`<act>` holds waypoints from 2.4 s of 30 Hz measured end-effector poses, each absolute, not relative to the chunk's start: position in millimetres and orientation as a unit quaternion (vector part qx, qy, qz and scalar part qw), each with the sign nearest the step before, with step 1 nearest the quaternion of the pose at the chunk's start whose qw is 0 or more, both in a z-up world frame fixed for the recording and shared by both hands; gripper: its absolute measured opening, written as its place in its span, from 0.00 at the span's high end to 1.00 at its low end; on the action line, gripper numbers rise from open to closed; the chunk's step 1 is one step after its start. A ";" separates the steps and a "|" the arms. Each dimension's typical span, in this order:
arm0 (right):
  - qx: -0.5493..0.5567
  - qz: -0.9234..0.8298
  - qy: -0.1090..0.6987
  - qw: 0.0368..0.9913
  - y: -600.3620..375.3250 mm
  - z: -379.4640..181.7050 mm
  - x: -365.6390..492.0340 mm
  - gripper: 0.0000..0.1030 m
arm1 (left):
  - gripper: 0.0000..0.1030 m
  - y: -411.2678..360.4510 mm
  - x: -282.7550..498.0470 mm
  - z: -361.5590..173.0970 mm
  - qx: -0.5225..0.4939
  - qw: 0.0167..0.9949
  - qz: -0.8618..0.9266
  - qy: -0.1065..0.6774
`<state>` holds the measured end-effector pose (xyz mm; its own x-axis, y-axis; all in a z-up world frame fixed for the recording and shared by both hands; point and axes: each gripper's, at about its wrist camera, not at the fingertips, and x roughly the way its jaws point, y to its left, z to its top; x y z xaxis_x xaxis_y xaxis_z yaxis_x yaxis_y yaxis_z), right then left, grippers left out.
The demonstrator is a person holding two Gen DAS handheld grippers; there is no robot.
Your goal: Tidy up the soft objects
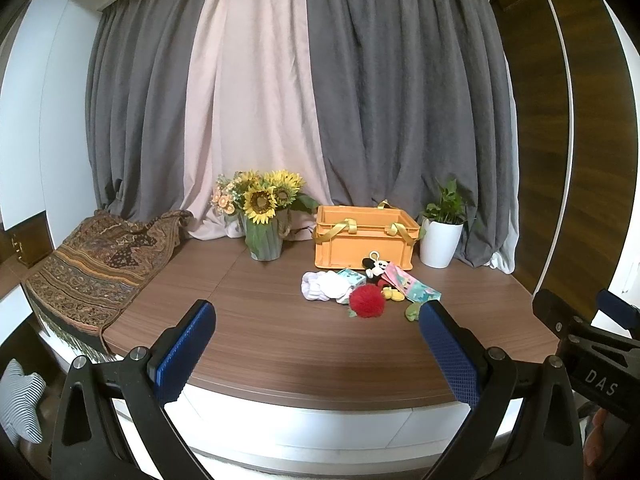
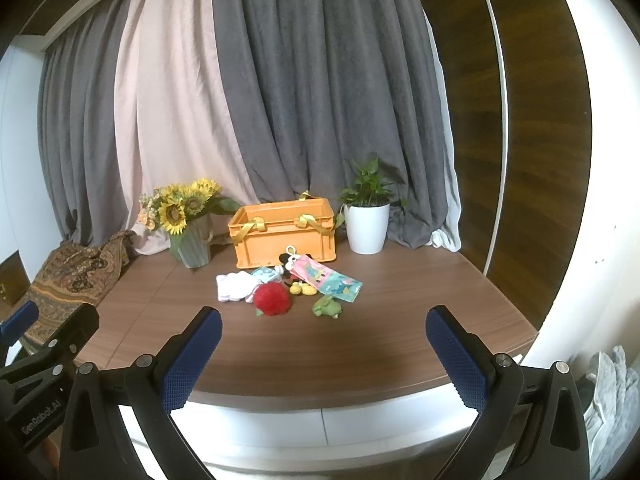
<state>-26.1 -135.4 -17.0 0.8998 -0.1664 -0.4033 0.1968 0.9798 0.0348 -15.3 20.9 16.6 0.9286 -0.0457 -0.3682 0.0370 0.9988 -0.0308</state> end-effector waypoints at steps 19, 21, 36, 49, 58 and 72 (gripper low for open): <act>0.038 -0.084 0.227 0.970 -141.8 -33.1 1.6 0.00 | 0.00 4.1 23.8 -1.8 -0.018 0.973 -0.038 0.226; 0.038 -0.080 0.237 0.967 -144.7 -38.1 11.3 0.00 | 0.00 -1.5 32.7 -9.7 -0.020 0.970 -0.041 0.237; 0.061 -0.058 0.312 0.946 -172.0 -98.9 112.7 0.00 | 0.00 -20.2 127.5 -75.3 -0.022 0.956 -0.056 0.287; 0.043 -0.118 0.343 0.931 -177.0 -154.5 238.6 0.04 | 0.01 -44.9 267.0 -129.6 0.055 0.933 -0.150 0.324; 0.063 -0.115 0.394 0.910 -198.7 -190.0 285.3 0.13 | 0.09 -73.8 308.7 -153.7 0.094 0.926 -0.163 0.326; 0.048 -0.050 0.420 0.905 -215.5 -235.7 328.6 0.29 | 0.17 -102.5 345.4 -192.0 0.134 0.911 -0.183 0.345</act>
<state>328.6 -215.5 -235.7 0.6420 -0.0496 -0.7651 0.1305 0.9904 0.0453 345.4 -102.5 -192.0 0.6957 -0.2410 -0.6767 0.4253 0.8974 0.1176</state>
